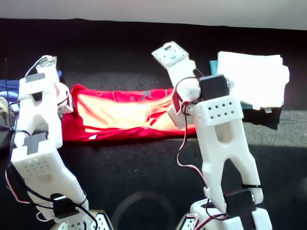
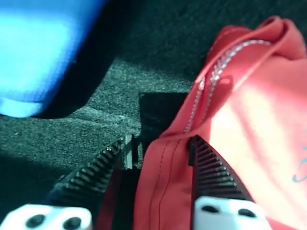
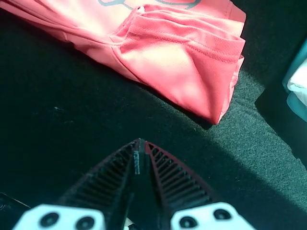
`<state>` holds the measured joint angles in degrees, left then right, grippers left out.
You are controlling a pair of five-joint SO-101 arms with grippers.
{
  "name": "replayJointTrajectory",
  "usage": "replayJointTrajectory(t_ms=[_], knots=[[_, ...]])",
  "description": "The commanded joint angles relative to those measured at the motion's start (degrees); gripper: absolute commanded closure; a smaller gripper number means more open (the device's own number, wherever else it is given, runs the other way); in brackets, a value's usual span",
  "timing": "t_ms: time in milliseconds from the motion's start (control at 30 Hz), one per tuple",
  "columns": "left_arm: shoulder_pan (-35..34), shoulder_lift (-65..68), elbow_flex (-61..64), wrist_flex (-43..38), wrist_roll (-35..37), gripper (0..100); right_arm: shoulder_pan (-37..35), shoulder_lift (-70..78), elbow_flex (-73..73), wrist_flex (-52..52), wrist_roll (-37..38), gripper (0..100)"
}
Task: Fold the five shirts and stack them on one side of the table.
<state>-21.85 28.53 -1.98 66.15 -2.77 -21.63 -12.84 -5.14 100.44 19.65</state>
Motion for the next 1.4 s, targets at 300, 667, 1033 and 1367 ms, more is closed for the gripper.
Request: replayJointTrajectory(t_ms=[300,667,1033,1367], knots=[[-2.4,7.5,-13.1,11.5,0.2,99,0.7,-20.4,17.8,-1.9,-0.3,99.2],[-10.5,7.5,-33.0,29.4,-4.1,99,6.5,-34.0,48.5,-19.1,-0.3,99.2],[-3.7,8.4,-34.2,30.9,-3.9,99,22.4,-41.2,63.1,-29.9,-0.2,99.2],[-3.6,14.8,-33.8,28.5,-3.9,86,22.4,-42.5,63.5,-30.0,-0.2,99.2]])
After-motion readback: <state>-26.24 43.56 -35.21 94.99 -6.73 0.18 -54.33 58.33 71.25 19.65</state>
